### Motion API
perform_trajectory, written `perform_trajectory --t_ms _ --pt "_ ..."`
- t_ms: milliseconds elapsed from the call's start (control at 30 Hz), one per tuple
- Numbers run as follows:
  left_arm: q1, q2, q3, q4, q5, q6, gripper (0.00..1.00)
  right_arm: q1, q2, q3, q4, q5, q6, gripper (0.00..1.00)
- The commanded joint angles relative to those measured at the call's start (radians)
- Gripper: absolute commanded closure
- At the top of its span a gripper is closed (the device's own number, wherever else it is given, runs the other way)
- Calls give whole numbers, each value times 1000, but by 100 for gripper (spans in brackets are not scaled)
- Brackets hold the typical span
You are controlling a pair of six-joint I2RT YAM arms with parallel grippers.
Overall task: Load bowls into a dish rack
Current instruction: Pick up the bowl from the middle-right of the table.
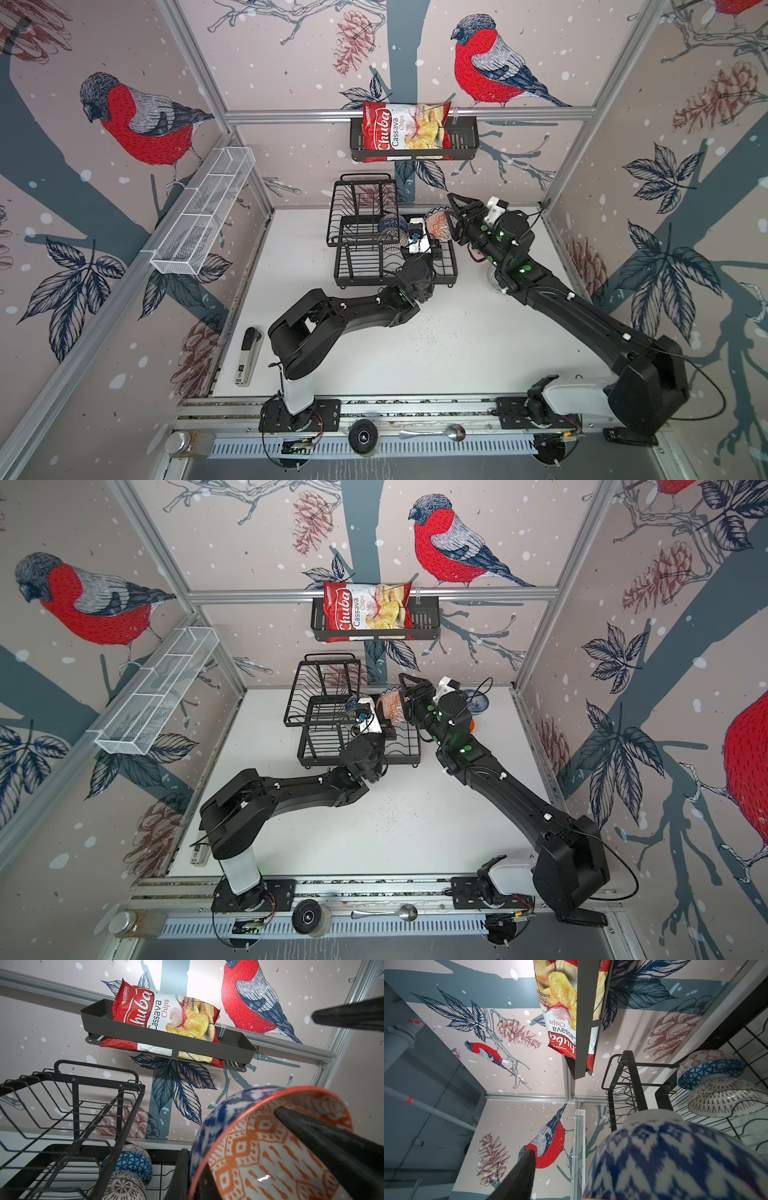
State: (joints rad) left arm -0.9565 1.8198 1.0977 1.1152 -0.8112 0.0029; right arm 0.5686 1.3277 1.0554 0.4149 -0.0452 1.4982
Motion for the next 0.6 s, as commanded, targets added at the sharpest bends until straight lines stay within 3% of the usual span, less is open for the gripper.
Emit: perform_trajectory --t_ms 0,267,567 --pt "-11 3 -7 132 -4 41 100 -2 7 0 59 29 31 43" --pt "-17 5 -35 203 -19 76 100 -4 -2 -5 49 37 38 68" --pt "-22 15 -28 223 -46 108 100 -2 -15 -14 38 39 34 87"
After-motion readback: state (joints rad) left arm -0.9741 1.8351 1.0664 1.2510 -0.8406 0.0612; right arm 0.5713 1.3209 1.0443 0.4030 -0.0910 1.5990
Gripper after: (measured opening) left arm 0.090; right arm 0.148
